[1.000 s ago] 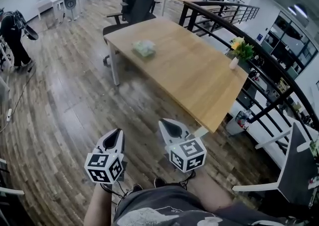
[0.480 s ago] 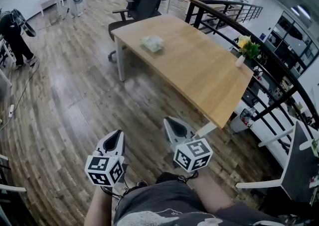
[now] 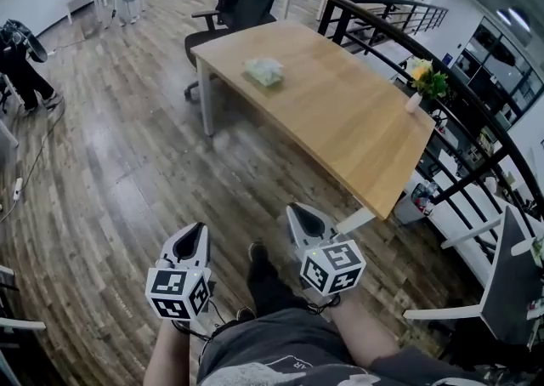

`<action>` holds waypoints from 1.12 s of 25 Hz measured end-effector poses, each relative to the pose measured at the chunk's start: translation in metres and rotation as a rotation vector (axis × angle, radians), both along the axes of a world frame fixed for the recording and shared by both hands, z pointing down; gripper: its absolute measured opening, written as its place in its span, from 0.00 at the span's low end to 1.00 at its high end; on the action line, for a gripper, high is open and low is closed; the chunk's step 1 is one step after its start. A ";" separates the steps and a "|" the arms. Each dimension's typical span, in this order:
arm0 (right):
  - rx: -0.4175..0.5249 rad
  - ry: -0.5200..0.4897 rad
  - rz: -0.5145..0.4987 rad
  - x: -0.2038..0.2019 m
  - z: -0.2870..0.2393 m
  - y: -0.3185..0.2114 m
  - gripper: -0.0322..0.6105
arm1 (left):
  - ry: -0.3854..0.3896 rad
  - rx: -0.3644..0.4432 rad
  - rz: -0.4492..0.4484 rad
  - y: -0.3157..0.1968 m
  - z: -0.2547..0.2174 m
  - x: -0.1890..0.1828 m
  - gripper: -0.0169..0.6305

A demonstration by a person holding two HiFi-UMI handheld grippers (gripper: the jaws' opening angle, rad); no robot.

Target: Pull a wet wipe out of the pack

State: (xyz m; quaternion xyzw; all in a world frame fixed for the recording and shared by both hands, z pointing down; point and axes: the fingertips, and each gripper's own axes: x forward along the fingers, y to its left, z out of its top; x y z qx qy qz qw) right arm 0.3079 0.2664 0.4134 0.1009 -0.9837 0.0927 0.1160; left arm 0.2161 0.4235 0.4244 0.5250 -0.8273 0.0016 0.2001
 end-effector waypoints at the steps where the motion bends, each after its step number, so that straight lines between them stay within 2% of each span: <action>1: -0.005 -0.001 -0.005 -0.005 0.002 -0.002 0.09 | -0.016 0.005 -0.003 -0.003 -0.002 -0.004 0.07; 7: -0.008 0.013 -0.036 -0.041 0.011 -0.022 0.09 | -0.022 0.006 -0.060 -0.019 0.001 -0.039 0.07; 24: -0.043 0.048 -0.049 -0.152 0.031 -0.111 0.09 | -0.017 -0.020 -0.104 -0.097 0.012 -0.144 0.07; 28: -0.052 0.045 -0.063 -0.179 0.029 -0.134 0.09 | 0.010 -0.007 -0.124 -0.120 0.012 -0.166 0.07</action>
